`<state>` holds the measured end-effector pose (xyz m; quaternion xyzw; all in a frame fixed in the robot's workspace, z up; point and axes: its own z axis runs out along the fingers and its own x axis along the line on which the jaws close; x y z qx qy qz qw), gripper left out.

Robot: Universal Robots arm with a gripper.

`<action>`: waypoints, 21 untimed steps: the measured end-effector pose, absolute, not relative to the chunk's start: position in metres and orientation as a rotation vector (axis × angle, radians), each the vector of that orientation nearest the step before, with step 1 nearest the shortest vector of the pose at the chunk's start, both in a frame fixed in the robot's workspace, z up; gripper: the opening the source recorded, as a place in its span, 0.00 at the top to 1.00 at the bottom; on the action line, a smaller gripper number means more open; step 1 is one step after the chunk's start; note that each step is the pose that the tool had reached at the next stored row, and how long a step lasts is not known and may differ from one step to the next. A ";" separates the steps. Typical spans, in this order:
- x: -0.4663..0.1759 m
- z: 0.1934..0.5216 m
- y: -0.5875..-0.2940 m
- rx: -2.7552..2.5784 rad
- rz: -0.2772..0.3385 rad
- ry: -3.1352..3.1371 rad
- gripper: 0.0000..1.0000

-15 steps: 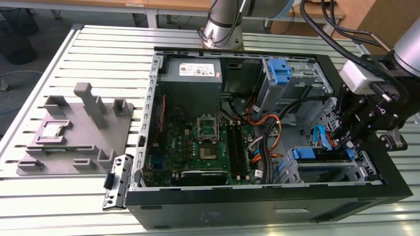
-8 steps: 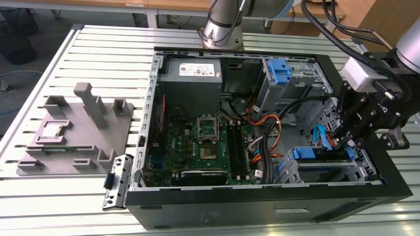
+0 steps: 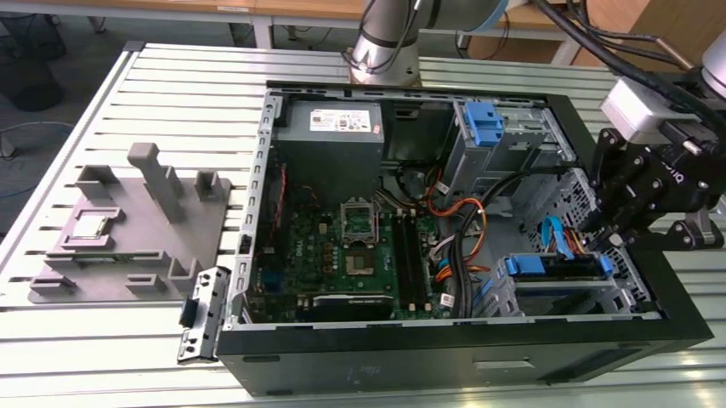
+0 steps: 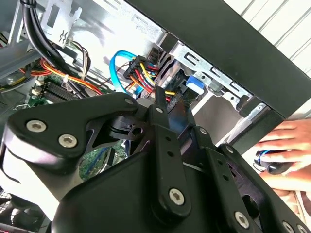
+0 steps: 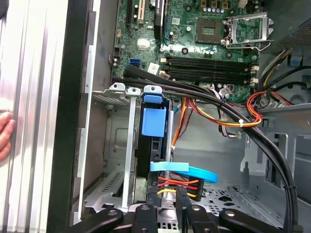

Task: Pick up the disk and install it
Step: 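Insert the second disk wire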

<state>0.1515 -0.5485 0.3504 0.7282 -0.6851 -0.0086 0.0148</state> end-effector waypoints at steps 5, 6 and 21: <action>0.152 0.351 -0.548 2.262 -0.036 -2.128 0.71; 0.152 0.351 -0.549 2.256 -0.049 -2.122 0.71; 0.152 0.354 -0.548 2.233 -0.098 -2.100 0.71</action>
